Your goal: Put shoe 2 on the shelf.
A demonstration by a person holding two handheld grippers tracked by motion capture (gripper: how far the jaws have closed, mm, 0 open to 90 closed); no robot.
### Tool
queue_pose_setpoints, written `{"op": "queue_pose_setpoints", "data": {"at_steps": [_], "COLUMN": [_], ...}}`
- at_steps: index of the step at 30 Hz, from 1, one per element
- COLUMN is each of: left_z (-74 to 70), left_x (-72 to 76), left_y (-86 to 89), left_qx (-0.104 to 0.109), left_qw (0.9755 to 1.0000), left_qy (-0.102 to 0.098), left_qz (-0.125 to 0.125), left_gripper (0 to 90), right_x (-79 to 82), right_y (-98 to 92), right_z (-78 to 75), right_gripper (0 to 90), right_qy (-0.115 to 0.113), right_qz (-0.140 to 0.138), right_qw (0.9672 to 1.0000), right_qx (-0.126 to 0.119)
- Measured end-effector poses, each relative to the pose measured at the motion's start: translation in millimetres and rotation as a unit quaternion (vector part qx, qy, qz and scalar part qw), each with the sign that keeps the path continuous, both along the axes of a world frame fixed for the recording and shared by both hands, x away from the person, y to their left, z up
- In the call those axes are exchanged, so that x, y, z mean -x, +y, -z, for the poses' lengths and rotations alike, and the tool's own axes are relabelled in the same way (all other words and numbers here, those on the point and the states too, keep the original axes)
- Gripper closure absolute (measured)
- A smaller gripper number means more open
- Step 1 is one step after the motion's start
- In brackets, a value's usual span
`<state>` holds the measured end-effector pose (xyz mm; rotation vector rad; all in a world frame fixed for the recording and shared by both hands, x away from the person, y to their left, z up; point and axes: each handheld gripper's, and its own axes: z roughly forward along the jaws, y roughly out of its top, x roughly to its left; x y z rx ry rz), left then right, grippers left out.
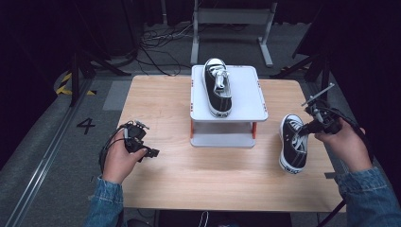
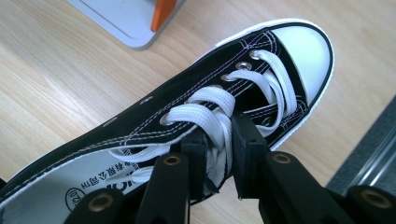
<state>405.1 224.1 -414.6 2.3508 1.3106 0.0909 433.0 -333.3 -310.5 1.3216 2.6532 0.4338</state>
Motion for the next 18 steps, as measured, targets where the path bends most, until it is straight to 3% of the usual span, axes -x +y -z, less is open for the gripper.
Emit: {"op": "queue_pose_setpoints", "data": {"at_steps": [11, 18], "left_z": [1.0, 4.0], "left_x": [5.0, 8.5], "left_y": [9.5, 12.4], "left_qx": [0.004, 0.004], "left_qw": [0.9999, 0.9997], "left_qy": [0.002, 0.006], "left_qz": [-0.017, -0.024], "left_gripper": [21.1, 21.1], "right_x": [-11.2, -25.3], "right_y": [13.5, 30.3], "right_z": [-57.6, -87.5], "right_gripper": [78.3, 78.4], "right_qy": [-0.046, -0.072], "right_qz": [-0.016, -0.032], "right_qw": [0.9986, 0.9968], "right_qx": [0.023, 0.011]}}
